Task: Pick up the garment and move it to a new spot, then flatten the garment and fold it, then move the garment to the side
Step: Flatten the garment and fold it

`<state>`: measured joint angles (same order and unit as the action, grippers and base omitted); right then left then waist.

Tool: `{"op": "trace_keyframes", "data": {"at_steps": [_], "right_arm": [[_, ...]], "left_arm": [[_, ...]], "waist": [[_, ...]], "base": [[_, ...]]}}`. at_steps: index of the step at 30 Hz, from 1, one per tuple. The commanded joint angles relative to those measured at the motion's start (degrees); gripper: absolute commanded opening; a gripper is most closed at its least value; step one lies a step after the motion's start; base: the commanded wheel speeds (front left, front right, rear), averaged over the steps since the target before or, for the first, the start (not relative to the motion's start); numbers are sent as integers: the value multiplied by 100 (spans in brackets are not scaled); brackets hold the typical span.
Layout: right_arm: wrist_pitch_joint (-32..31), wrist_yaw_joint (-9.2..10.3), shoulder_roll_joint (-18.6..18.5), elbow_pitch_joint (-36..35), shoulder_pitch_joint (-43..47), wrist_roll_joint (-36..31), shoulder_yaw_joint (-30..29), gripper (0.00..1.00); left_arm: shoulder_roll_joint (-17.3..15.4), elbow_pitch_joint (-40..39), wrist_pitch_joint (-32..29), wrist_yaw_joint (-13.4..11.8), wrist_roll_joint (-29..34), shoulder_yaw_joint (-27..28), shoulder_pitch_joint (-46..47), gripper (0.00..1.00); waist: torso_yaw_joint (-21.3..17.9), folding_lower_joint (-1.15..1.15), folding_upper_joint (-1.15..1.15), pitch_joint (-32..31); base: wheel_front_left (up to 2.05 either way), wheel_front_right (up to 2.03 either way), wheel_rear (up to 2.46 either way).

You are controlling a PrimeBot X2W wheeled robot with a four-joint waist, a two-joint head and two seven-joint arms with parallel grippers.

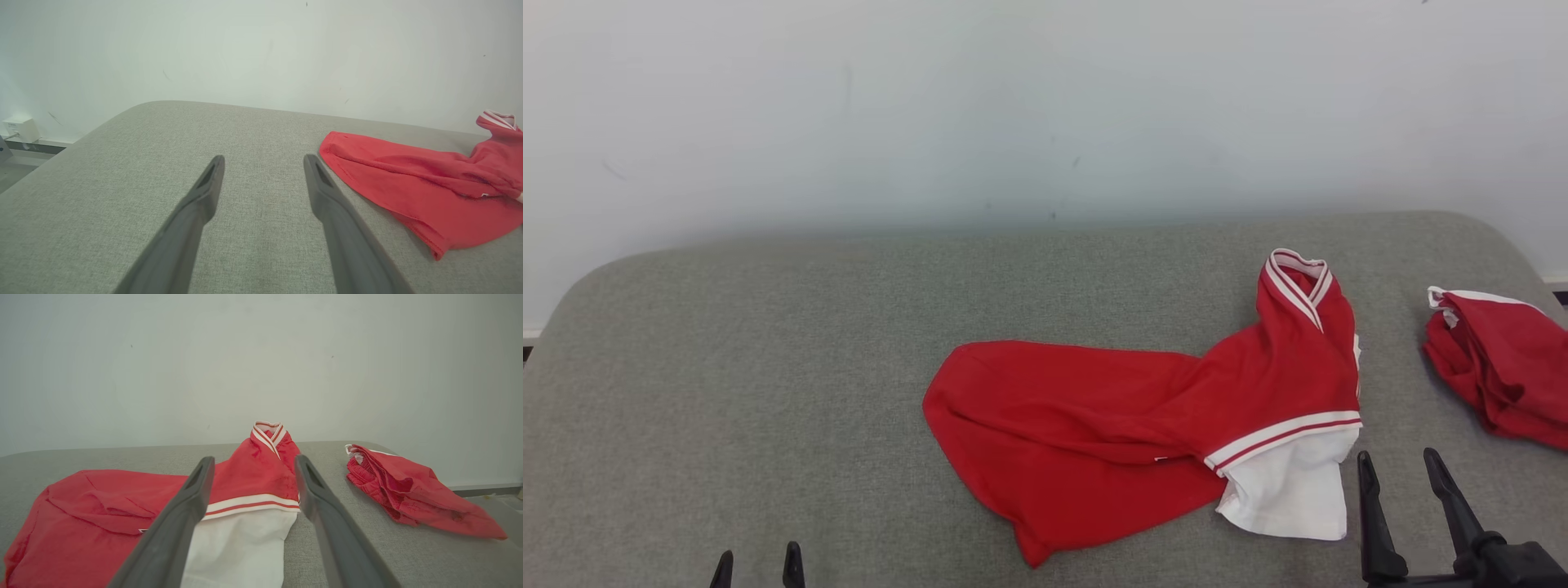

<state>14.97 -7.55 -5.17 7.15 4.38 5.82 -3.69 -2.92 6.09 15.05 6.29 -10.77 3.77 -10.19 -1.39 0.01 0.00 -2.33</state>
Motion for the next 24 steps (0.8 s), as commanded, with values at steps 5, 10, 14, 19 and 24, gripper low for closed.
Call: {"op": "trace_keyframes", "data": {"at_steps": [5, 10, 14, 19, 24], "right_arm": [[25, 12, 75, -138, 116, -73, -15, 100], [25, 12, 112, -139, 94, -31, 62, 100], [26, 12, 129, -112, 28, -1, 155, 100], [26, 12, 141, -116, -70, 24, 310, 100], [26, 12, 143, -87, -151, 52, 453, 100]], "left_arm": [[7, 38, 17, -11, -28, 54, -40, 100], [6, 78, 17, -14, -42, 87, 11, 100], [7, 404, 17, 14, -88, 81, 238, 100], [-63, 1190, 14, 61, -97, 29, 869, 100], [-145, 2021, -342, 68, -163, -130, 1776, 100]], "waist": [[-77, -1, 0, 14], [-119, -1, 0, 31], [-198, -1, 0, 84], [-408, -1, 0, 217], [-713, -1, 0, 393]], "base": [[0, 0, 0], [0, 0, 0], [0, 0, 0], [0, 0, 0], [0, 0, 0]]}}
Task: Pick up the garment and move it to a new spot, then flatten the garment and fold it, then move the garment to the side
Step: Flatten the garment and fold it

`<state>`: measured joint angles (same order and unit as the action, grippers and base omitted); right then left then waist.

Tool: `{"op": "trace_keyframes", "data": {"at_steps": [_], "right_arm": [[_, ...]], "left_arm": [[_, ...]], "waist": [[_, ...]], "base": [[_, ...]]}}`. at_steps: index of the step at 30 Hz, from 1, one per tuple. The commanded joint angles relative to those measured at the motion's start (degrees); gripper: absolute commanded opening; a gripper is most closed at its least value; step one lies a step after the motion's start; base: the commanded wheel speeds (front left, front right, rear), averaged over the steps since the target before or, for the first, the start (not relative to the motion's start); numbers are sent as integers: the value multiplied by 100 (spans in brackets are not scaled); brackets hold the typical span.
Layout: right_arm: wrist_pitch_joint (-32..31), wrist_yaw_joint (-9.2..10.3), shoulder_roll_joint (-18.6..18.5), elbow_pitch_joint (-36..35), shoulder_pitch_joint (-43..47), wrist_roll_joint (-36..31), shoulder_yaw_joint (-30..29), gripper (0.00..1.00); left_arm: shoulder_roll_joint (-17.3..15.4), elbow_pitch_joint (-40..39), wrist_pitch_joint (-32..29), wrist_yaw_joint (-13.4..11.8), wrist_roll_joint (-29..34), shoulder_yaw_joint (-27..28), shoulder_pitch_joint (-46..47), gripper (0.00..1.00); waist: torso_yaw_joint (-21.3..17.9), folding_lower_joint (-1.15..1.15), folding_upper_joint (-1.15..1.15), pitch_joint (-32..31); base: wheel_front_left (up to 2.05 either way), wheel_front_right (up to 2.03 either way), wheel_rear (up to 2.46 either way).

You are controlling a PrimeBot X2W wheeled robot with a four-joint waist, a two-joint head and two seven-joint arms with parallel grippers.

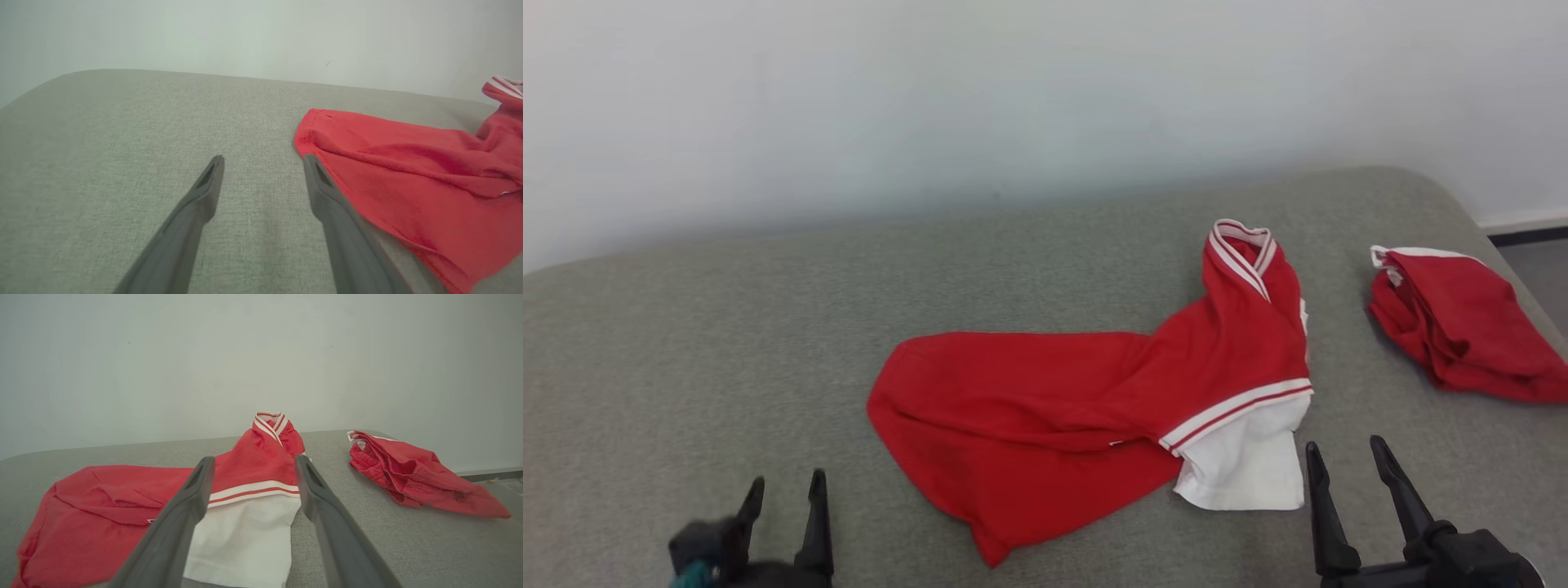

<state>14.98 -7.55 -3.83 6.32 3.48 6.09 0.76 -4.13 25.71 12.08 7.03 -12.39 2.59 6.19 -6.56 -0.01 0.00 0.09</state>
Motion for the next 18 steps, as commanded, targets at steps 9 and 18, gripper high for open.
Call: {"op": "trace_keyframes", "data": {"at_steps": [9, 18], "right_arm": [[25, 12, 26, -6, -286, 100, 178, 100], [26, 12, 44, -9, -371, 136, 192, 100]], "left_arm": [[-258, 1083, -787, -154, -51, -17, 1401, 100], [-497, 1713, -1419, -416, 60, -66, 1976, 100]], "waist": [[-821, 1, 0, 558], [-1144, 1, 0, 798]], "base": [[0, 0, 0], [0, 0, 0]]}}
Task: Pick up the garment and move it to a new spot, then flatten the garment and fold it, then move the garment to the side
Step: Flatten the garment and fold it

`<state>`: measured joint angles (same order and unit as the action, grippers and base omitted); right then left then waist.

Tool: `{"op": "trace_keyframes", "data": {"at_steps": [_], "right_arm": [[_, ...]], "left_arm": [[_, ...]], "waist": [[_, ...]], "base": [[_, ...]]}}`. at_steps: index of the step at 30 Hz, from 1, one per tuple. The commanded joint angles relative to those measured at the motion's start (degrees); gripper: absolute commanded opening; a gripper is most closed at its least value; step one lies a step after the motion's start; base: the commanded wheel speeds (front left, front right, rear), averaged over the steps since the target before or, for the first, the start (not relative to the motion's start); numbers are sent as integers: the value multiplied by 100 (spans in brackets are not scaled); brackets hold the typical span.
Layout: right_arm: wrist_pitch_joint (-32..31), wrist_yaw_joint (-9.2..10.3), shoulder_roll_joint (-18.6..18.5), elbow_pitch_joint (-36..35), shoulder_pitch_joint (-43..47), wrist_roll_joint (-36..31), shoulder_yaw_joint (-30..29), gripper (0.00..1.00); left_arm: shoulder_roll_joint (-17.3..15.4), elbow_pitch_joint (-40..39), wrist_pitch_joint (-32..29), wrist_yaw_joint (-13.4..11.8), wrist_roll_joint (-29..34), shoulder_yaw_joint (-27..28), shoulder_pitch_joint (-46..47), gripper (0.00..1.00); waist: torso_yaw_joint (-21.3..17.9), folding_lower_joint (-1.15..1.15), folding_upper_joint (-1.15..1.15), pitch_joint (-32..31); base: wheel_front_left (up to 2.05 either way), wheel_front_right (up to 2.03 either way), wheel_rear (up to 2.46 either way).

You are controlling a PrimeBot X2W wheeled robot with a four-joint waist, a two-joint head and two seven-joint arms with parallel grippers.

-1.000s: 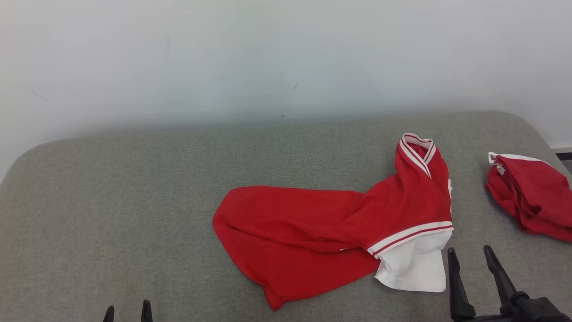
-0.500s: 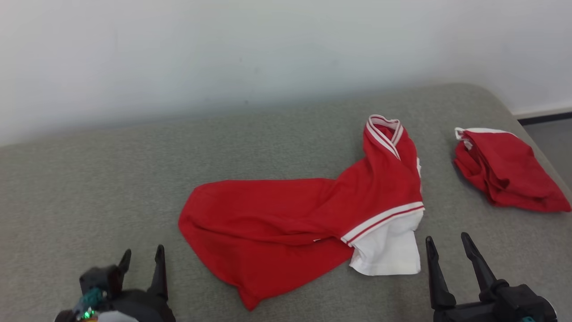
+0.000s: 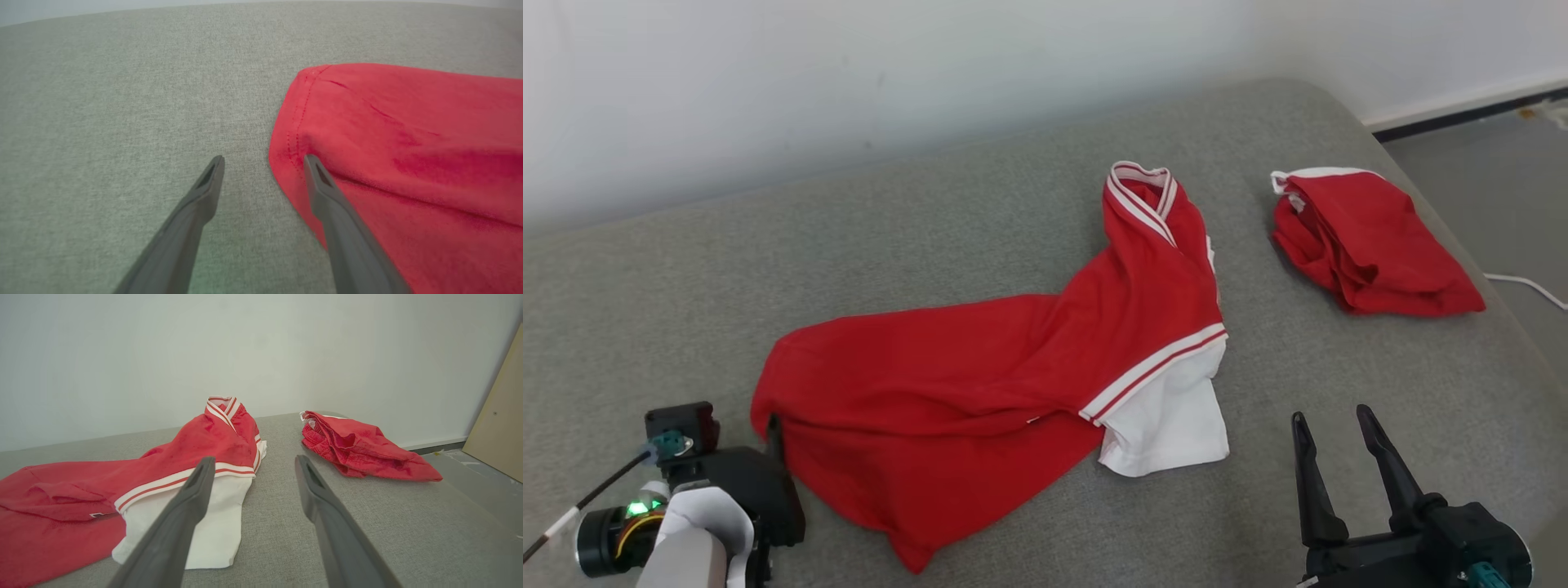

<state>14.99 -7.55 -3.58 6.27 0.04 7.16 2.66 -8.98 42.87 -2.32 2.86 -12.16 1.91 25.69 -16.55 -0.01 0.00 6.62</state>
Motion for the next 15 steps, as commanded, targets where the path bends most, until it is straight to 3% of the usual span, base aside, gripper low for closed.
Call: {"op": "trace_keyframes", "data": {"at_steps": [1, 9, 11, 15], "right_arm": [[24, 12, 20, -9, -38, 34, 2, 100], [24, 12, 36, -41, -65, 50, 1, 100], [24, 12, 39, -43, -85, 38, -6, 100], [24, 12, 42, -45, -96, 30, -17, 100]], "left_arm": [[-42, 38, -37, -43, 49, 1, 66, 100], [-155, 316, -354, -80, 106, -143, 260, 100], [-110, 353, -412, -39, 73, -207, 285, 0], [-109, 265, -257, -27, 56, -246, 342, 0]], "waist": [[-168, 1, 0, 165], [-223, 1, 0, 231], [-205, 1, 0, 226], [-150, 1, 0, 205]], "base": [[0, 0, 0], [0, 0, 0], [0, 0, 0], [0, 0, 0]]}}
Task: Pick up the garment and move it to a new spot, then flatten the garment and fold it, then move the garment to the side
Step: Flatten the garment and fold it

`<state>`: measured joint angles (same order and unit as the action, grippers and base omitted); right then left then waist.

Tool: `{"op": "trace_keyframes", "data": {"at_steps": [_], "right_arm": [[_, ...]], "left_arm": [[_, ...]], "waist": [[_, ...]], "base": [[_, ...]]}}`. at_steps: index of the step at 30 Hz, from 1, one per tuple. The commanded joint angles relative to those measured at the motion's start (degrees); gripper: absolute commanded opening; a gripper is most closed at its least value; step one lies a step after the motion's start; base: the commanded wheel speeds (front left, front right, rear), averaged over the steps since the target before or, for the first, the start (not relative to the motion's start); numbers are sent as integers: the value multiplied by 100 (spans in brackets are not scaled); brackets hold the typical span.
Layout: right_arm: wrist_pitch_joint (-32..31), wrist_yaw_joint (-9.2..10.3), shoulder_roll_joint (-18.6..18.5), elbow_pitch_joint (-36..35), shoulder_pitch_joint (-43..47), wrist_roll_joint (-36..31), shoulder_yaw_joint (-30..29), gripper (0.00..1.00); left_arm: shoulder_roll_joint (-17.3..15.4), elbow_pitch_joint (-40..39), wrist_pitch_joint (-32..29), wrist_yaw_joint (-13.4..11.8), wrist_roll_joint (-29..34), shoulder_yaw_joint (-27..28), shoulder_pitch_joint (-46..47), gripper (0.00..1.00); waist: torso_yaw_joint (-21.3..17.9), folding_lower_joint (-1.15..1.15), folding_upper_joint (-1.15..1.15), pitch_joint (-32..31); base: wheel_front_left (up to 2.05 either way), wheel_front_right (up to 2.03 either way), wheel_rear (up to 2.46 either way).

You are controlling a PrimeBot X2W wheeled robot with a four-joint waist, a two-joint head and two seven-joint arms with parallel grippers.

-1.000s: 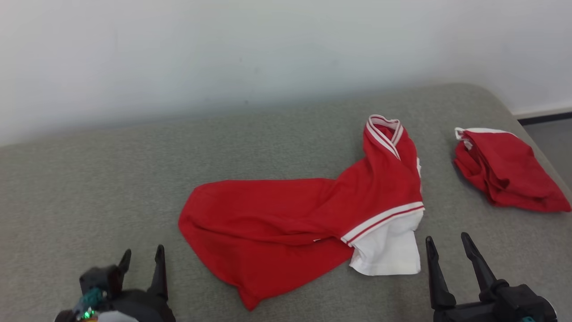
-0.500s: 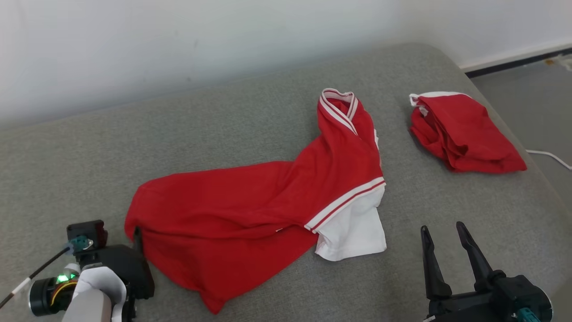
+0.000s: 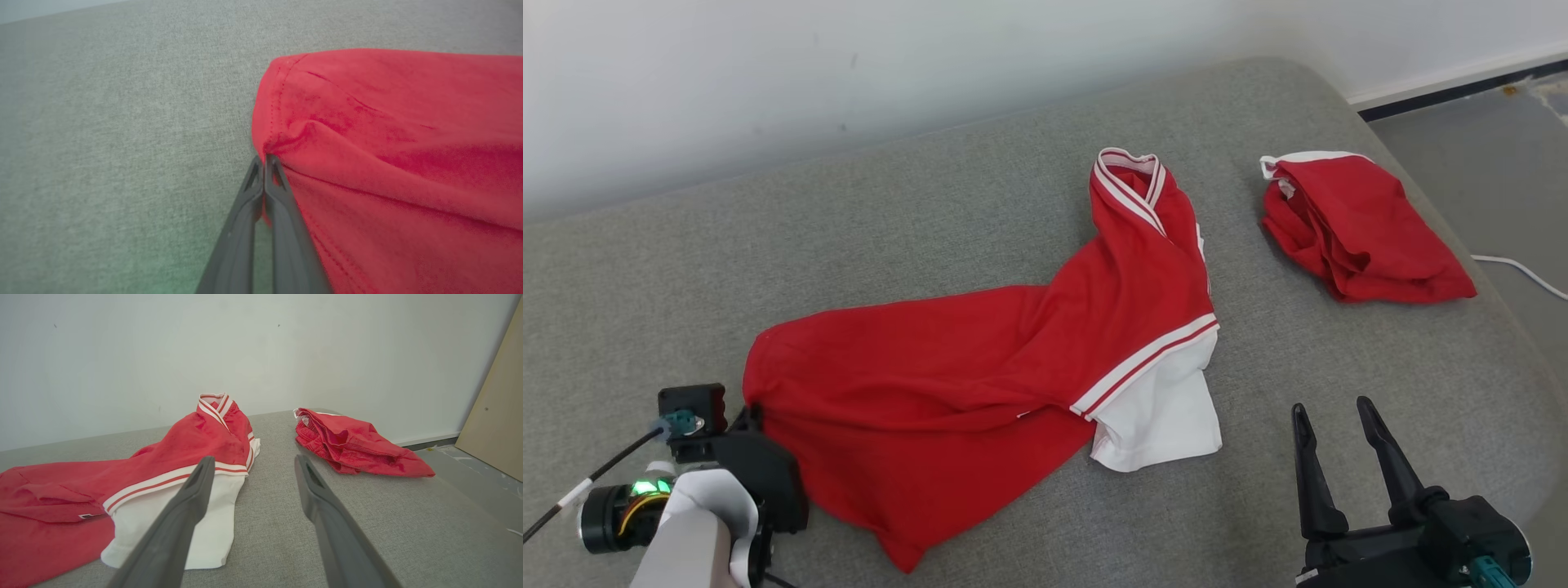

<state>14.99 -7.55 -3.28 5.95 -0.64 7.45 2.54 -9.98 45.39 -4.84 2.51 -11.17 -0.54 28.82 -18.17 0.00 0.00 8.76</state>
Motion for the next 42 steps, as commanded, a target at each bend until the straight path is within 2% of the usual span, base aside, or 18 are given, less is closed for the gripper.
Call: {"op": "trace_keyframes", "data": {"at_steps": [1, 9, 12, 16, 22, 26, 28, 32, 38, 42], "right_arm": [[25, 12, 14, -12, -27, 0, -12, 100], [24, 12, 22, 3, 10, 11, -73, 100], [24, 12, 22, 4, 58, -12, -122, 100], [24, 12, 27, -2, 78, -13, -169, 100], [24, 12, 33, 1, 172, -1, -194, 100], [24, 12, 34, -19, 208, -6, -261, 100], [24, 12, 35, -36, 217, -13, -323, 100], [24, 12, 37, -46, 238, -14, -347, 100], [24, 12, 38, -17, 188, -2, -295, 100], [24, 12, 39, 13, 197, -2, -293, 100]], "left_arm": [[-15, -42, 106, -27, -29, 0, 71, 0], [135, -670, 1391, -76, 82, -130, 378, 0], [183, -913, 1712, 0, 23, -156, 431, 0], [360, -1301, 1883, 229, -159, -296, 160, 0], [511, -1962, 1745, 448, -613, -662, -994, 0], [507, -2482, 1622, 474, -869, -869, -1698, 0], [490, -3057, 1450, 490, -1119, -965, -2322, 0], [483, -3556, 1242, 504, -1465, -1099, -2793, 0], [319, -4051, 793, 494, -1956, -1290, -3354, 0], [92, -4040, 517, 481, -1964, -1405, -3656, 0]], "waist": [[31, 0, 0, -17], [254, 0, 0, -112], [389, 0, 0, -165], [618, 0, 0, -233], [935, 0, 0, -338], [1085, 0, 0, -373], [1209, 0, 0, -400], [1313, 0, 0, -420], [1371, 0, 0, -450], [1339, 0, 0, -485]], "base": [[0, 0, 0], [0, 0, 0], [0, 0, 0], [0, 0, 0], [0, 0, 0], [0, 0, 0], [0, 0, 0], [0, 0, 0], [0, 0, 0], [0, 0, 0]]}}
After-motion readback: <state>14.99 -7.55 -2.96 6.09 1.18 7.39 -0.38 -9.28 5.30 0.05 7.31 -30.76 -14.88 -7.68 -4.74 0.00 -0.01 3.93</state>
